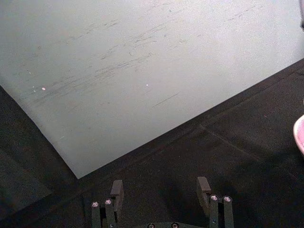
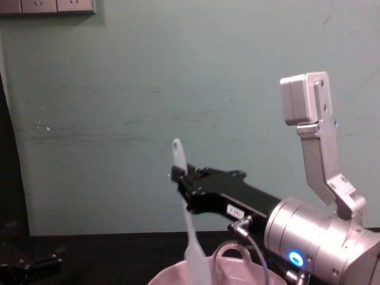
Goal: Use the one hand to pick up the spoon and stir the clear water in the bowl.
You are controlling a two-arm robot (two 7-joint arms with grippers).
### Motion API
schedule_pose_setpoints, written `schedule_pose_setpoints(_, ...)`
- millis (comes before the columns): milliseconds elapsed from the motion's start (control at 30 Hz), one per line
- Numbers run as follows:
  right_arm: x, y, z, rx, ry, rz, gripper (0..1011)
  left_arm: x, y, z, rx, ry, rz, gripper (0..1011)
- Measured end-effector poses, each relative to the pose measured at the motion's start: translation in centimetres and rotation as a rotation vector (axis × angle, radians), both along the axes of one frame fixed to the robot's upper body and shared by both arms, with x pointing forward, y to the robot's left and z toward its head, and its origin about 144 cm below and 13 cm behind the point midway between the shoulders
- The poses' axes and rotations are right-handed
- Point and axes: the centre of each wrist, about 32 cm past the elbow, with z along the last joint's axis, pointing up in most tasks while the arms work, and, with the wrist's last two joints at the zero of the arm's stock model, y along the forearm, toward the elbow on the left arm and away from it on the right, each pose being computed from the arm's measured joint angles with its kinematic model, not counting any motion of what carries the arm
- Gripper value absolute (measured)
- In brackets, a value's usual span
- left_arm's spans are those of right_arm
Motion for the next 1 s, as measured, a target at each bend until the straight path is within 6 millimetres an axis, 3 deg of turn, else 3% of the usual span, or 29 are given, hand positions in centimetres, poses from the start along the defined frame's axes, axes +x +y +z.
schedule_pose_setpoints(367, 1.0, -2.4, 0.4, -0.06, -0.049, -0.087, 114, 0.0, 0.0, 0.0, 0.0, 0.0, 0.0, 1011)
schedule_pose_setpoints(700, -1.8, -4.9, 0.9, -0.065, 0.035, -0.032, 114, 0.0, 0.0, 0.0, 0.0, 0.0, 0.0, 1011)
schedule_pose_setpoints(1000, -3.5, -4.0, 1.5, 0.016, 0.127, 0.058, 114, 0.0, 0.0, 0.0, 0.0, 0.0, 0.0, 1011)
